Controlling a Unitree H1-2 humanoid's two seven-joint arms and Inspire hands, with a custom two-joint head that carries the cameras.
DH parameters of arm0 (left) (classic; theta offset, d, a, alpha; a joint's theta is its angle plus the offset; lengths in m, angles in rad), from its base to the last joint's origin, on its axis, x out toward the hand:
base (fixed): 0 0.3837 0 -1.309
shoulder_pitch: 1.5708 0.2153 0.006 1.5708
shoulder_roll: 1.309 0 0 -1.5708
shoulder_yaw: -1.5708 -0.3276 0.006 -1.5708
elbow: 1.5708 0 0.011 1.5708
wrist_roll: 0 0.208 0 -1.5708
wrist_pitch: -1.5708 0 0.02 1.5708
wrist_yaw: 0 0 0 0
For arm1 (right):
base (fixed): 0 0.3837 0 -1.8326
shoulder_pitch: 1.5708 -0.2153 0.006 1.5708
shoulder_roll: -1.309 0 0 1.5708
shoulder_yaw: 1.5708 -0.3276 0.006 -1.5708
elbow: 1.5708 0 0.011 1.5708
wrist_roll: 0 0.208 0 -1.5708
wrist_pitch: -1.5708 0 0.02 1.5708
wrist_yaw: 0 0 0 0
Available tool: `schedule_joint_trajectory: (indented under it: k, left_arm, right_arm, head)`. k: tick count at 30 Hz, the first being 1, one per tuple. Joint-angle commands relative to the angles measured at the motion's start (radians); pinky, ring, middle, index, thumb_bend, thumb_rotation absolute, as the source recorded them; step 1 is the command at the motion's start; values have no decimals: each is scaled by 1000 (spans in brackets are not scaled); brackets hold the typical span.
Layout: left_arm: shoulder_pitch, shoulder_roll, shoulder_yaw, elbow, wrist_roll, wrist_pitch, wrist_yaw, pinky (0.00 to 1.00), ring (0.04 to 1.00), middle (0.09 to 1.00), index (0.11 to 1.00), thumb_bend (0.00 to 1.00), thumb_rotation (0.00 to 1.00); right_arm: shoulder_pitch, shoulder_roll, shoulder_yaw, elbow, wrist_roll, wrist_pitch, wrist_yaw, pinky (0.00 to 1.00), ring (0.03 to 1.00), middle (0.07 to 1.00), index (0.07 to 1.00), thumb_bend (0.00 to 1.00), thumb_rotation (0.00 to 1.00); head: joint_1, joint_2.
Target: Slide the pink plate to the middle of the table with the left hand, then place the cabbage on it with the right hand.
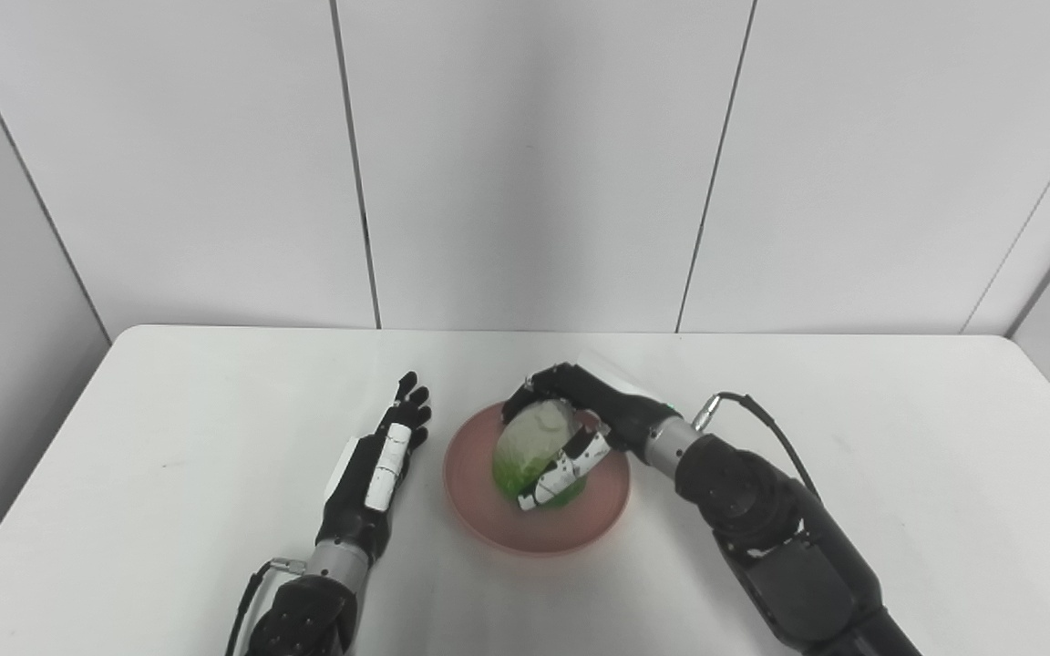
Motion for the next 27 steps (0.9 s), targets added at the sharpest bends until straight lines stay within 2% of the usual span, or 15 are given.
schedule_joint_trajectory:
  k: [1,10,15,20,24,27]
  left_arm:
    - [17,-36,-41,39,18,83,-40,932,966,982,985,835,1000]
    - [15,-39,-39,43,11,83,-36,936,968,982,984,838,1000]
    - [15,-41,-40,42,15,83,-31,927,968,982,983,839,1000]
    - [15,-40,-43,38,23,84,-27,930,966,979,982,838,1000]
    - [16,-43,-41,38,20,73,-28,922,964,979,980,817,1000]
    - [16,-39,-43,36,20,73,-33,921,966,982,983,812,1000]
  right_arm:
    - [-43,3,-6,-6,-9,-58,-34,394,428,456,520,523,0]
    - [-49,9,1,70,-13,-125,-52,380,423,459,519,523,0]
    - [-48,11,6,82,-22,-136,-51,381,428,463,514,524,0]
    - [-41,11,15,71,-48,-133,-55,392,441,459,515,524,0]
    - [-35,12,14,59,-43,-141,-50,449,491,467,508,527,0]
    - [-35,0,31,28,-65,-102,-20,483,541,477,513,526,0]
  head:
    - [1,2]
    - [8,10]
    - [9,11]
    - [10,13]
    - [9,15]
    - [8,16]
